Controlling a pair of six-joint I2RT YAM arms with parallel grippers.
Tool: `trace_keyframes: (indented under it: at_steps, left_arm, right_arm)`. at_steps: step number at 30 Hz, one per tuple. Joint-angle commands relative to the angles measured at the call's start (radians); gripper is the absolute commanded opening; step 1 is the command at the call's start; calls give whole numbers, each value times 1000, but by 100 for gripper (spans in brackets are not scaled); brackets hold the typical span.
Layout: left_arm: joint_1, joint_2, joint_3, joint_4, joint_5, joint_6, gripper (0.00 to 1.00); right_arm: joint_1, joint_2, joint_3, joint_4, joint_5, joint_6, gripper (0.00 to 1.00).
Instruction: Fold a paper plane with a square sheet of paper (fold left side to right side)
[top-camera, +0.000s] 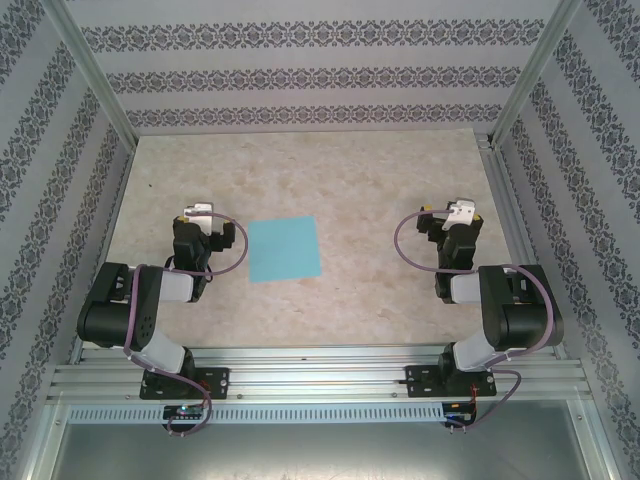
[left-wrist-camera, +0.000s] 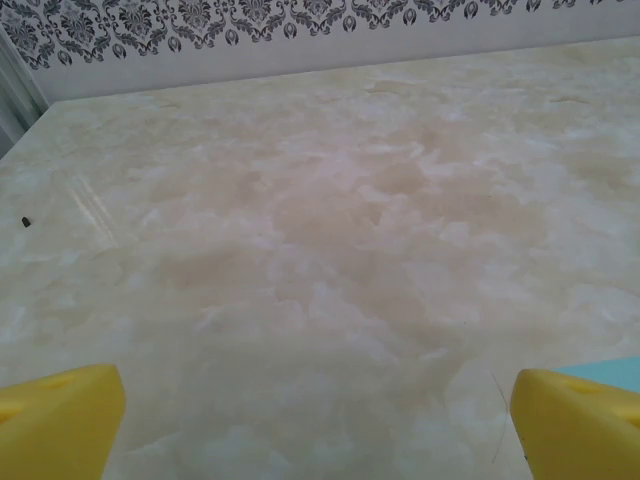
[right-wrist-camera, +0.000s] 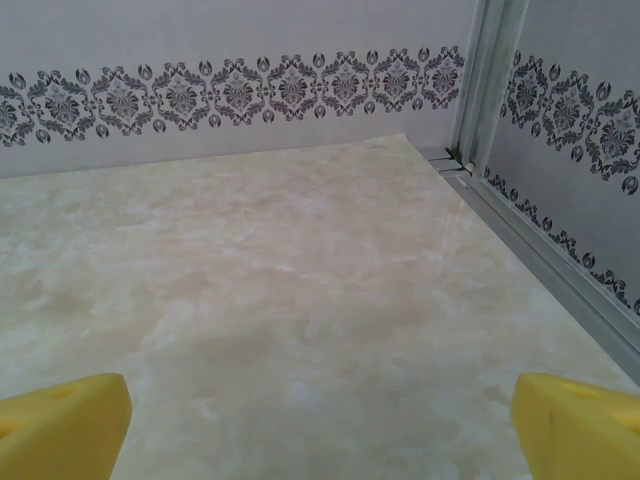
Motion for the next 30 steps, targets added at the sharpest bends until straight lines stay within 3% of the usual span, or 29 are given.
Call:
trace_keyframes:
  at_steps: [1, 21, 27, 30]
  left_arm:
    - [8, 0, 17, -5, 21, -5, 100]
    - [9, -3, 15, -1, 20, -6, 100]
    - [9, -253, 200, -491, -21, -68, 100]
    - [8, -351, 326, -774, 12, -230, 100]
  right_arm:
    - [-1, 0, -5, 12, -19, -4, 98]
    - [-1, 1, -5, -1, -53, -13, 98]
    - [-3, -17, 23, -33, -74, -15, 98]
    - [-3, -133, 67, -220, -65, -10, 98]
